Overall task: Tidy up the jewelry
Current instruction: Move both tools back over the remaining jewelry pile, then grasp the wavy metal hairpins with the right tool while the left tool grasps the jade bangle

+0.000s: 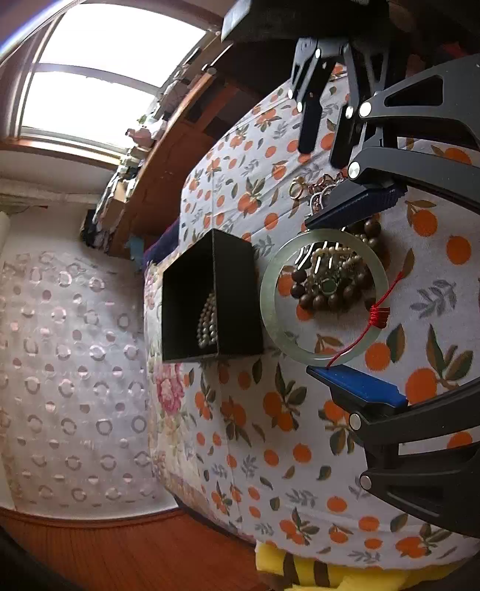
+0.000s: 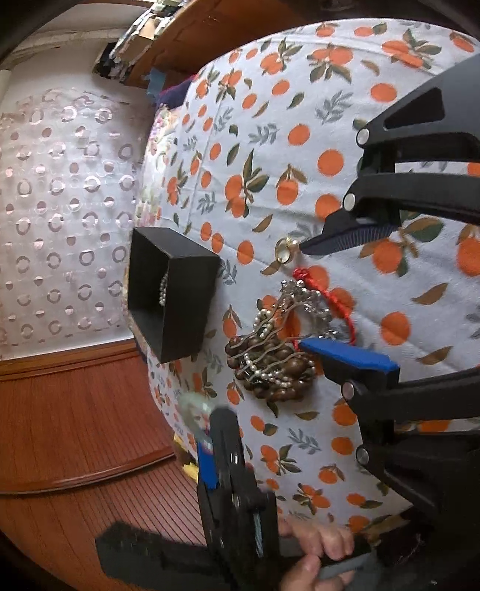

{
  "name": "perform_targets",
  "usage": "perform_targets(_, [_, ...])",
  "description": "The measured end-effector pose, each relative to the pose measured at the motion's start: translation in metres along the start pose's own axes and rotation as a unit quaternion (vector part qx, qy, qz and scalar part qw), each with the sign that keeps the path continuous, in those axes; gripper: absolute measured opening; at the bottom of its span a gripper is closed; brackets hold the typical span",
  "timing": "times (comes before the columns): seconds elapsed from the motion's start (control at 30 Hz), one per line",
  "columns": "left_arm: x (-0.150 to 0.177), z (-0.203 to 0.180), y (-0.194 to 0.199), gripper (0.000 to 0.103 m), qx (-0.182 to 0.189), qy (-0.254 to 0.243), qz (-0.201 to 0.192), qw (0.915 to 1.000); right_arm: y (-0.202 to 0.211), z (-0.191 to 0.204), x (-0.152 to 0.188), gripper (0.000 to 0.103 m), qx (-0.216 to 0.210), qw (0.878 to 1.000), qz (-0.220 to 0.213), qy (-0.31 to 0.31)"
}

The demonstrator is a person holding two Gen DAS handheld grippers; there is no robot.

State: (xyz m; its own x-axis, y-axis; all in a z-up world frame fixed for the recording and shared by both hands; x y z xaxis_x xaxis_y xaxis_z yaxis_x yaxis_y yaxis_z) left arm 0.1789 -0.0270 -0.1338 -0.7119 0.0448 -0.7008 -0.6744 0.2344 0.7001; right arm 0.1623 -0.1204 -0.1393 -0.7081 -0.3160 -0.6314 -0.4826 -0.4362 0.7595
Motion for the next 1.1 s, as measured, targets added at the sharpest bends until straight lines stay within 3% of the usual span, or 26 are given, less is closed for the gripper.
perform_targets(0.4, [0.004, 0.008, 0.008, 0.069, 0.004, 0.014, -0.007, 0.9999, -0.027, 0.01, -0.006, 0.046, 0.014, 0.999, 0.037, 0.006])
perform_targets(0.5, [0.005, 0.006, 0.007, 0.069, 0.006, 0.013, -0.006, 0.9999, -0.028, 0.01, -0.008, 0.038, 0.008, 0.999, 0.04, 0.007])
perform_targets(0.57, [0.005, 0.004, 0.008, 0.069, 0.006, 0.011, -0.007, 0.9999, -0.028, 0.003, -0.006, 0.024, 0.023, 0.999, 0.044, 0.01])
perform_targets(0.67, [0.004, 0.003, 0.009, 0.069, 0.006, 0.008, -0.007, 0.9999, -0.025, -0.003, -0.004, 0.022, 0.017, 0.999, 0.048, 0.004])
perform_targets(0.97, [0.004, 0.003, 0.009, 0.069, 0.006, 0.008, -0.007, 0.9999, -0.011, -0.031, -0.008, 0.013, 0.059, 0.998, 0.033, 0.013])
perform_targets(1.1, [0.004, 0.002, 0.009, 0.069, 0.007, 0.007, -0.006, 0.9999, 0.006, -0.039, -0.018, 0.0, 0.066, 0.998, 0.008, 0.013])
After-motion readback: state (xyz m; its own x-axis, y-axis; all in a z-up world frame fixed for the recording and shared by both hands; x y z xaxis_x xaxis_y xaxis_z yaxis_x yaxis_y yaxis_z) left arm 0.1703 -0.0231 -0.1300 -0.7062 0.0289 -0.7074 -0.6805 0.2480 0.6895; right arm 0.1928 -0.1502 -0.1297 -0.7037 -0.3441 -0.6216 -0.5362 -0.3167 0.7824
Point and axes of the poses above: each gripper's, at about its wrist camera, not at the fingertips, and y roughly against the way its jaws point, z to its left, x to its underside, the point moved 10 cm from there along -y, roughly the way its jaws point, and after that the axes turned 3 degrees about z, right-handed, at the moved point
